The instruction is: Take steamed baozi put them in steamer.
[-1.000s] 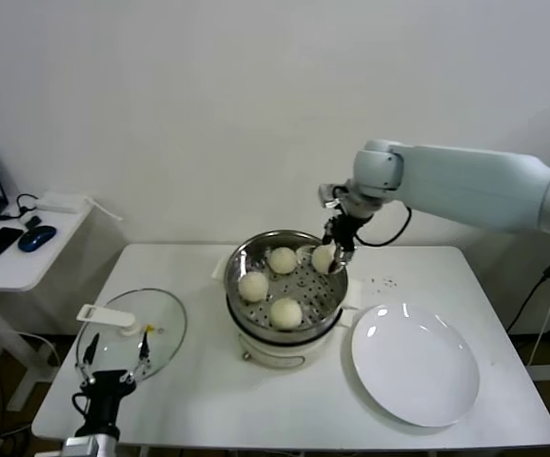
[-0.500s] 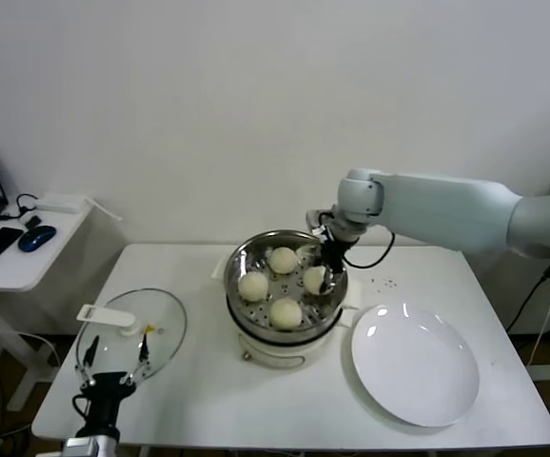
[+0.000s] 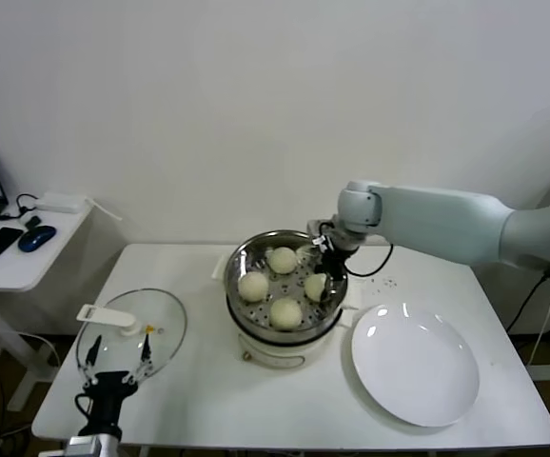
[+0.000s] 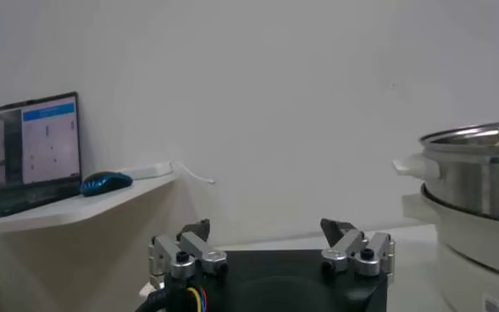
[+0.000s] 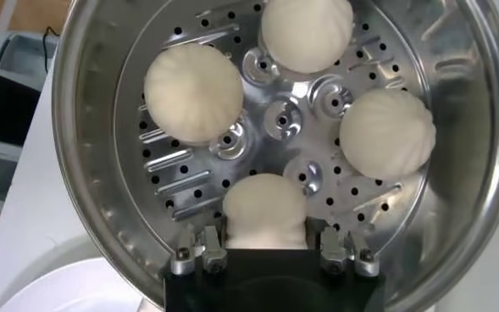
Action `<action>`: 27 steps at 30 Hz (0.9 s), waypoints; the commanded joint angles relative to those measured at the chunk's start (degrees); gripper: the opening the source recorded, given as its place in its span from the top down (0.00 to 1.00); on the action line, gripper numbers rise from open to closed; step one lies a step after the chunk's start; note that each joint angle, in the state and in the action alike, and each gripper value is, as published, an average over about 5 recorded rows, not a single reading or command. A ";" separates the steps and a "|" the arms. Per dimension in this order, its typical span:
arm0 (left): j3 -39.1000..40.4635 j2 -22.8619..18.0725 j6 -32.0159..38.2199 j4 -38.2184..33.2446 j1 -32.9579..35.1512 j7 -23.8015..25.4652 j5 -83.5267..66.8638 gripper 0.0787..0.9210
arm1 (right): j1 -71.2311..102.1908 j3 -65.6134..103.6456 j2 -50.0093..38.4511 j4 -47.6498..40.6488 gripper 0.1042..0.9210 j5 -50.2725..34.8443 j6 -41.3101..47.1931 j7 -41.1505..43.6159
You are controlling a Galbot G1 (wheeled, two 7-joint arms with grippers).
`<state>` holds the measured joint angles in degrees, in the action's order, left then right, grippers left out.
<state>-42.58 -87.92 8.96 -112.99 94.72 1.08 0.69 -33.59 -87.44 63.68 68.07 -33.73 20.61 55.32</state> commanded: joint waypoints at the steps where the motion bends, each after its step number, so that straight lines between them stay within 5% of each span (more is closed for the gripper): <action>1: -0.01 -0.03 -0.03 0.05 0.01 0.03 0.09 0.12 | 0.98 0.81 0.04 -0.27 0.33 0.41 -0.11 -0.07; 8: 0.10 -0.10 -0.07 -0.03 0.01 0.02 0.18 0.12 | -1.54 1.41 -0.21 0.08 0.14 -1.18 -0.28 0.92; 17: 0.05 -0.03 -0.09 -0.23 0.04 0.04 0.07 0.12 | -7.43 2.82 -4.93 4.76 0.12 -4.13 -0.66 1.76; 27: -0.43 0.27 -0.02 -1.55 0.35 1.01 -0.06 0.12 | 0.03 19.87 -20.12 12.94 0.12 -2.63 -3.15 -4.88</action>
<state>-42.91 -87.78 8.67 -113.95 94.84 1.35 0.72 -38.82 -82.30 56.81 73.65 -37.02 19.36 55.59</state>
